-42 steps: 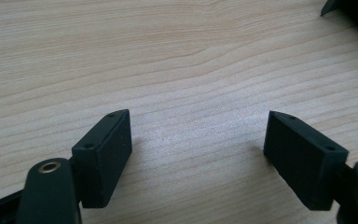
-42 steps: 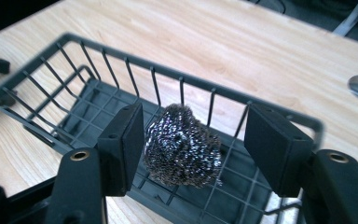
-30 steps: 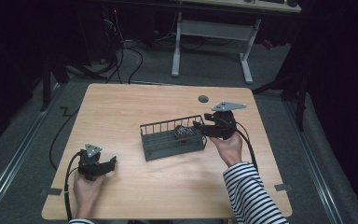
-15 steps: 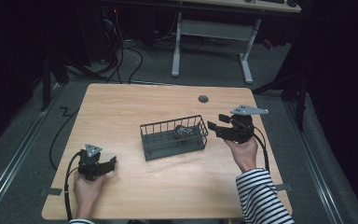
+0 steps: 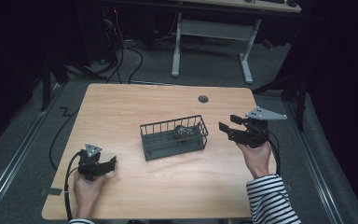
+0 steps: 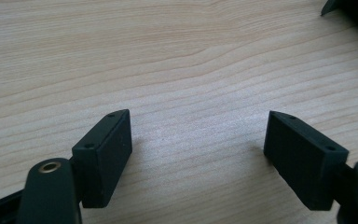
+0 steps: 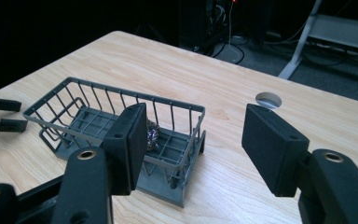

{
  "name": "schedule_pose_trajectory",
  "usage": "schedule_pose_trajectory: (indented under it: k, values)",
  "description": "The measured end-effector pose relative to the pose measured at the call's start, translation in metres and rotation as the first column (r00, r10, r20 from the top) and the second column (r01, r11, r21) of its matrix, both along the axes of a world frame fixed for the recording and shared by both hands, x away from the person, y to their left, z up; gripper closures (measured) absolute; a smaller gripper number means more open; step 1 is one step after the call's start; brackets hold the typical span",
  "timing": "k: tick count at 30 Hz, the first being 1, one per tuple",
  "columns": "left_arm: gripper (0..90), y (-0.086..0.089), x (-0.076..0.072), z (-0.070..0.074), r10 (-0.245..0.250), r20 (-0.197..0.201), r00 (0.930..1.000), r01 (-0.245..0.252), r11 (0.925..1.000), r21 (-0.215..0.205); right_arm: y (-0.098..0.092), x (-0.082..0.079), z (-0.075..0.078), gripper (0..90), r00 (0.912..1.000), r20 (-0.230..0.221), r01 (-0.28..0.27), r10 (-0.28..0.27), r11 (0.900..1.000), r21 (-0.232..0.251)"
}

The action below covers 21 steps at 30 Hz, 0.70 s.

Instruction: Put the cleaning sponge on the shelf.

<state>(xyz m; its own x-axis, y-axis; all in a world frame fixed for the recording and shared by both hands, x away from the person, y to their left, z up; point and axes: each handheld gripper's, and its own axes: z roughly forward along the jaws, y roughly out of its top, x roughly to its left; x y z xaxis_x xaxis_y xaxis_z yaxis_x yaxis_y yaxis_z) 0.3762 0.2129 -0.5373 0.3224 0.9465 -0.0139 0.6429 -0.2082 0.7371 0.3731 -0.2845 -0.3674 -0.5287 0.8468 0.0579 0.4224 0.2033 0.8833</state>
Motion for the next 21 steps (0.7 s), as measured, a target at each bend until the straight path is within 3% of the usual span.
schedule_pose_trajectory:
  k: [6, 14, 16, 21]
  values:
    - [23.9, 0.0, 0.0, 0.0, 0.0, 0.0, 1.0, 0.0, 1.0, 0.0, -0.017, -0.008, -0.002, 41.8, 0.9991, 0.003, 0.042, -0.042, 0.999, 0.023]
    - [23.9, 0.0, 0.0, 0.0, 0.0, 0.0, 1.0, 0.0, 1.0, 0.0, -0.027, -0.023, 0.002, 42.0, 0.9972, 0.034, 0.067, -0.067, 0.998, -0.006]
    - [23.9, 0.0, 0.0, 0.0, 0.0, 0.0, 1.0, 0.0, 1.0, -0.001, -0.034, -0.027, 0.001, 42.2, 0.9965, 0.034, 0.076, -0.076, 0.997, 0.02]
    - [23.9, 0.0, 0.0, 0.0, 0.0, 0.0, 1.0, 0.0, 1.0, 0.0, -0.042, -0.034, -0.003, 42.2, 0.995, 0.033, 0.094, -0.095, 0.995, 0.027]
